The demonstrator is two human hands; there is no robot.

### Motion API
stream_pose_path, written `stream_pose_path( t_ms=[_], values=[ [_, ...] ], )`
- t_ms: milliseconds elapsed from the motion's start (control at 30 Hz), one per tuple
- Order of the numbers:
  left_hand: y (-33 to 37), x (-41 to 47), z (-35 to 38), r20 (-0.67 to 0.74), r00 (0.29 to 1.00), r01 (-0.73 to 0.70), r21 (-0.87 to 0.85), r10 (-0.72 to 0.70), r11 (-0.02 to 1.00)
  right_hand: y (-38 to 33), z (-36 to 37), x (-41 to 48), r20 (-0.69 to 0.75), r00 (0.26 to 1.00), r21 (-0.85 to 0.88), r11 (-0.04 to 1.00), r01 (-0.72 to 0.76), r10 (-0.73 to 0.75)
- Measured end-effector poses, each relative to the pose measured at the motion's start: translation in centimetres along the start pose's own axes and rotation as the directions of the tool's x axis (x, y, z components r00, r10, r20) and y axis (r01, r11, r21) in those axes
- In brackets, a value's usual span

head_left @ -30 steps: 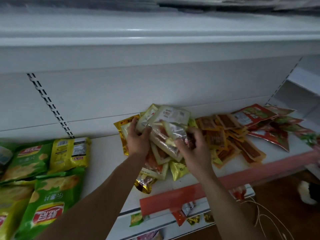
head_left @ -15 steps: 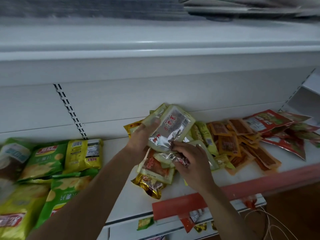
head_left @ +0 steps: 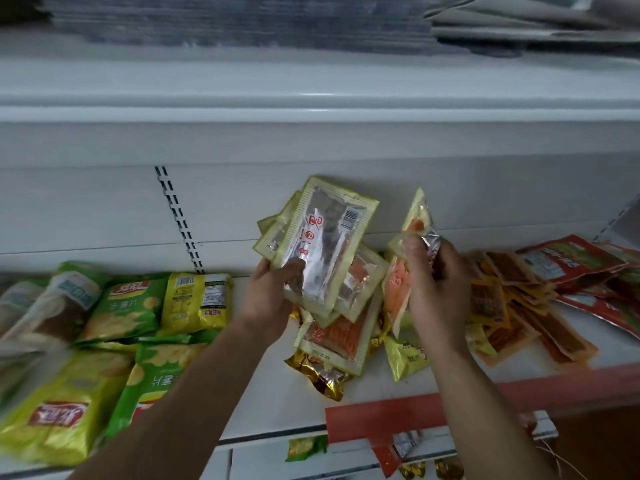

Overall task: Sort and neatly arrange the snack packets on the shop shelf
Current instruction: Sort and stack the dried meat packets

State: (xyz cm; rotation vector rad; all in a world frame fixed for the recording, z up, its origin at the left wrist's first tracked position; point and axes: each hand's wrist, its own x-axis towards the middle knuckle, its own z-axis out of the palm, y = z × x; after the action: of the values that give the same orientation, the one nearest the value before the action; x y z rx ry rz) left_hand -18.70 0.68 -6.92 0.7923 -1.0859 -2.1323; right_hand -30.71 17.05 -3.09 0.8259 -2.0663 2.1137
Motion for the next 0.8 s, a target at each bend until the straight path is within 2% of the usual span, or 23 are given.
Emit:
stream_pose_path(
  t_ms=[33, 100, 167, 267, 367, 400, 467, 500, 567, 633, 667, 733, 800],
  values=[
    [-0.1, -0.7, 0.1, -0.003, 1.0, -0.003, -0.031, 0.003, 1.0, -0.3, 1.1, 0.1, -0.033, 0.999, 0.046, 0.999, -0.019, 0.02],
    [-0.6, -2.4, 0.8, 0.072, 0.997, 0.005, -0.096, 0.002, 0.995, -0.8, 3.8, -0.3, -0.008, 0.999, 0.081, 0.996, -0.04, 0.04],
    [-1.0, -3.9, 1.7, 0.198, 0.98, 0.007, -0.104, 0.014, 0.995, -0.9, 6.3, -0.8, 0.073, 0.996, 0.056, 0.996, -0.065, 0.061],
    [0.0, -4.9, 1.8, 0.271, 0.963, 0.029, -0.119, 0.004, 0.992, -0.4, 8.3, -0.9, 0.145, 0.978, 0.056, 0.986, -0.158, 0.148],
    [1.4, -5.4, 0.8, 0.38, 0.925, 0.077, -0.12, -0.026, 0.99, 0.0, 9.1, -1.0, 0.127, 0.977, 0.005, 0.985, -0.173, 0.171],
    [1.5, -5.6, 0.7, 0.375, 0.926, 0.062, -0.056, -0.037, 0.997, 0.0, 9.5, -1.2, 0.104, 0.986, -0.058, 0.99, -0.125, 0.131],
    [0.9, -5.7, 0.5, 0.278, 0.961, -0.008, 0.042, -0.004, 0.999, 0.0, 10.3, -1.7, 0.098, 0.995, -0.15, 0.989, 0.008, 0.007],
    [0.7, -5.6, 0.3, 0.21, 0.977, -0.047, 0.054, 0.035, 0.997, -0.1, 10.6, -1.9, 0.116, 0.993, -0.148, 0.988, 0.046, -0.029],
    [0.7, -5.4, -0.6, 0.092, 0.992, -0.095, 0.028, 0.092, 0.995, -0.3, 10.6, -1.9, 0.188, 0.982, -0.08, 0.997, 0.02, -0.004],
    [1.3, -5.1, -1.9, 0.009, 0.995, -0.099, -0.011, 0.099, 0.995, -0.3, 10.0, -1.4, 0.327, 0.942, -0.052, 0.997, -0.059, 0.073],
    [1.6, -5.0, -2.6, -0.017, 0.995, -0.101, -0.008, 0.101, 0.995, -0.3, 9.6, -1.2, 0.414, 0.902, -0.094, 0.991, -0.096, 0.126],
    [2.1, -4.8, -3.5, -0.022, 0.991, -0.132, 0.041, 0.133, 0.99, -0.2, 9.0, -0.7, 0.564, 0.782, -0.193, 0.963, -0.189, 0.266],
    [2.4, -4.6, -3.9, 0.017, 0.986, -0.166, 0.075, 0.165, 0.983, -0.1, 8.8, -0.5, 0.619, 0.69, -0.239, 0.927, -0.288, 0.374]
  ],
)
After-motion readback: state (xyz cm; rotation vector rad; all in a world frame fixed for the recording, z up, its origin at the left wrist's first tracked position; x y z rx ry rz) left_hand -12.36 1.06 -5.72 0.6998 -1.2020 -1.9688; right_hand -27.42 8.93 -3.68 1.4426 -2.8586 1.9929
